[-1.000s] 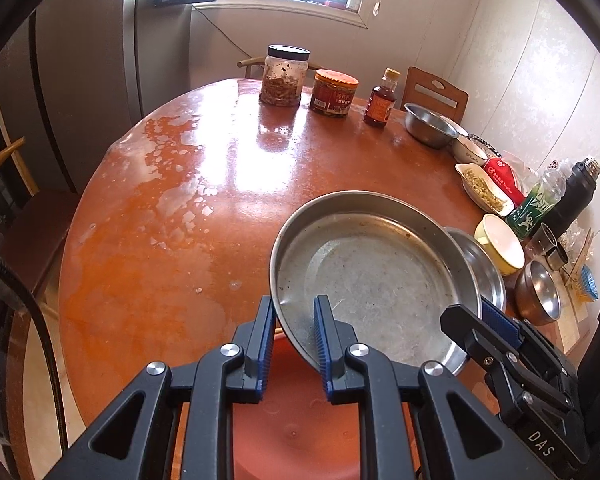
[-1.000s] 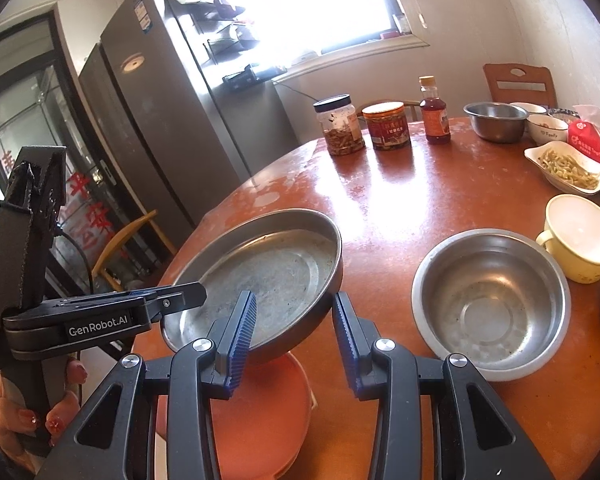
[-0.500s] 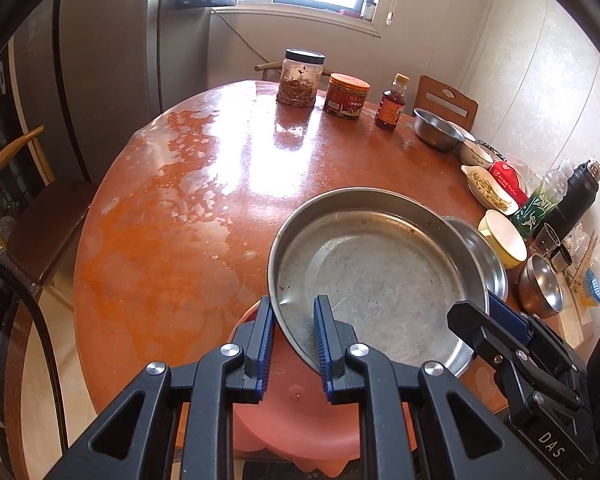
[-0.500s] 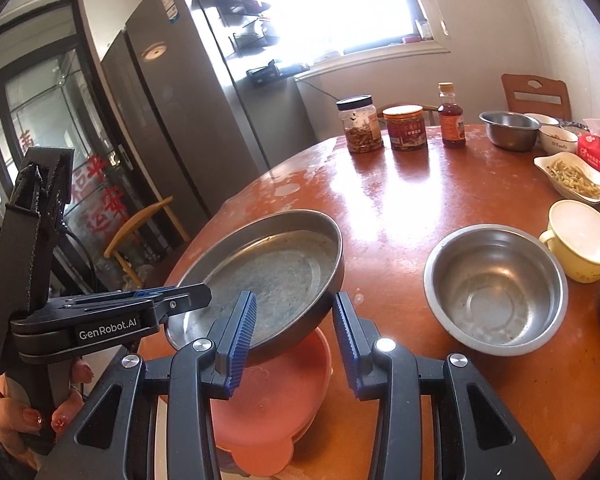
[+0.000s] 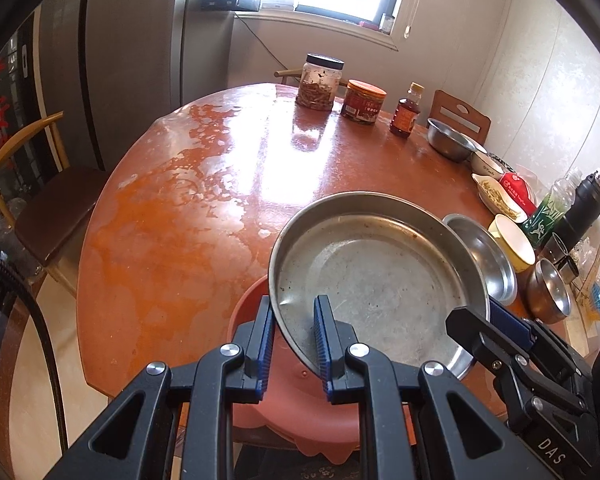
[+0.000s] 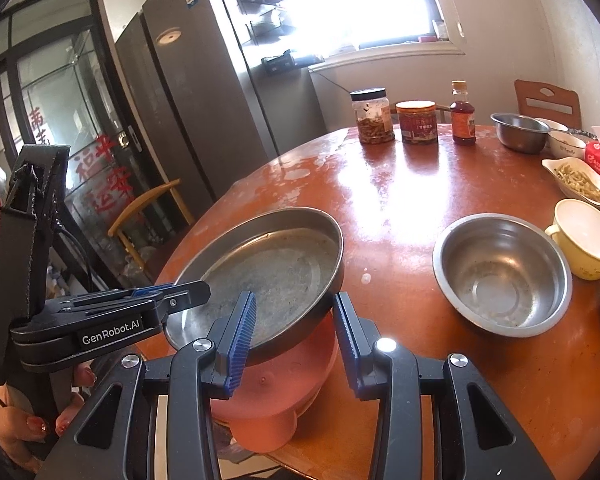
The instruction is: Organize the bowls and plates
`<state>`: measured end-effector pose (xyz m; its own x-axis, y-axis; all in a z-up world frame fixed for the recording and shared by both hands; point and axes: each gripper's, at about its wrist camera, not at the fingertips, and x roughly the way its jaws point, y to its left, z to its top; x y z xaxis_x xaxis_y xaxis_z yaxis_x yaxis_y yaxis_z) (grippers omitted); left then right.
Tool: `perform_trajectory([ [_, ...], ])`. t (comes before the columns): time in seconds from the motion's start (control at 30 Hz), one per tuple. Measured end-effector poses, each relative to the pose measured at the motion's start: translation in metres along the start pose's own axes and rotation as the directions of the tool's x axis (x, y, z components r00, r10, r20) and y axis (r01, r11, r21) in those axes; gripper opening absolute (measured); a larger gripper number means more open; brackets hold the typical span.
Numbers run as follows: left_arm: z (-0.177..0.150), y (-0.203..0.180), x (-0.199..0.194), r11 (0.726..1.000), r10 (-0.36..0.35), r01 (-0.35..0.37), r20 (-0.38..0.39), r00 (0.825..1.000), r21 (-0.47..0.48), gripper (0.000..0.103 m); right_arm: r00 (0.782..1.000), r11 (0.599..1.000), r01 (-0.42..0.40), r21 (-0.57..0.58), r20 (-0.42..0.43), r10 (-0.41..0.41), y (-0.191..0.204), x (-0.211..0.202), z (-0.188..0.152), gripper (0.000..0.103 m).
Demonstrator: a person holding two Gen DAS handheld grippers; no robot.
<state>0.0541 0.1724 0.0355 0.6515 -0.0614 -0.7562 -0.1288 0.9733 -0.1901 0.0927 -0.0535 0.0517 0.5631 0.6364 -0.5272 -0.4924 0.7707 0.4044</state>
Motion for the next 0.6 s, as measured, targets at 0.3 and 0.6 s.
perform_trajectory([
  [0.3, -0.013, 0.005, 0.003, 1.0, 0.016, -0.016, 0.017, 1.0, -0.012, 0.019, 1.0, 0.999, 0.001, -0.039, -0.022, -0.001, 0.002, 0.007, -0.008, 0.042],
  [0.6, -0.023, 0.006, 0.01, 1.0, 0.022, -0.022, 0.005, 1.0, -0.015, 0.019, 0.999, 0.997, 0.012, -0.07, -0.041, -0.015, 0.003, 0.013, -0.018, 0.042],
])
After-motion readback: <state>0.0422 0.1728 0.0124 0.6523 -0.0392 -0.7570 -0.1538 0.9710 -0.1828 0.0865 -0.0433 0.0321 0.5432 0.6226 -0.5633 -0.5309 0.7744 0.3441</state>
